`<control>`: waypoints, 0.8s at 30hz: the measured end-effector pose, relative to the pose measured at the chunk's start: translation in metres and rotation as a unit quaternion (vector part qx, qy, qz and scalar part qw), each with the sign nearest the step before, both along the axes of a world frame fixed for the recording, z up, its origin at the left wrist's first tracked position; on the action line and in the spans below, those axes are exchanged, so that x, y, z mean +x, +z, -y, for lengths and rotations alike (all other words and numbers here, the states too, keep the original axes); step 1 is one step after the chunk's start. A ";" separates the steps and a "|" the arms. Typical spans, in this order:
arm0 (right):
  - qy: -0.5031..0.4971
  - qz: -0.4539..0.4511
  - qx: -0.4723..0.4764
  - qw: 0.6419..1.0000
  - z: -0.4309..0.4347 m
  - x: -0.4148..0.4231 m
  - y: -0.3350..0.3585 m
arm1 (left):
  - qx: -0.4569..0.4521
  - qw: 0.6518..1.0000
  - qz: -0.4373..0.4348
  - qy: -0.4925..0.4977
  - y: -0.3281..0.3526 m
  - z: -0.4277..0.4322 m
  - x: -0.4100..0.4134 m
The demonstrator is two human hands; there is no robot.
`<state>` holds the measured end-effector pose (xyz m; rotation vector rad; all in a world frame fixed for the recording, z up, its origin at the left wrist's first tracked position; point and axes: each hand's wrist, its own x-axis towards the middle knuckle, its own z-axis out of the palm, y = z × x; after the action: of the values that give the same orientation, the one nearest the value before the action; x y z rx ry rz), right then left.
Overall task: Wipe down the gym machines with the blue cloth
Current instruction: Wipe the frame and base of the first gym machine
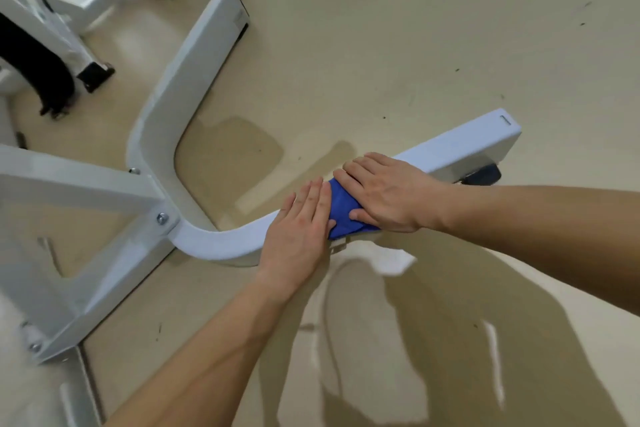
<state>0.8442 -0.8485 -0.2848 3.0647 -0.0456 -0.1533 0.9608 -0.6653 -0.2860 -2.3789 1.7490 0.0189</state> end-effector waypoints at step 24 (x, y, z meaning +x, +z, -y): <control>0.010 0.025 -0.059 0.998 -0.115 0.060 0.000 | -0.025 0.997 0.016 0.073 0.002 -0.106 0.051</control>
<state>0.9037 -0.7335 -0.2851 2.9499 -0.0261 -0.0690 1.0118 -0.5590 -0.2843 -2.5238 1.5773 -0.0425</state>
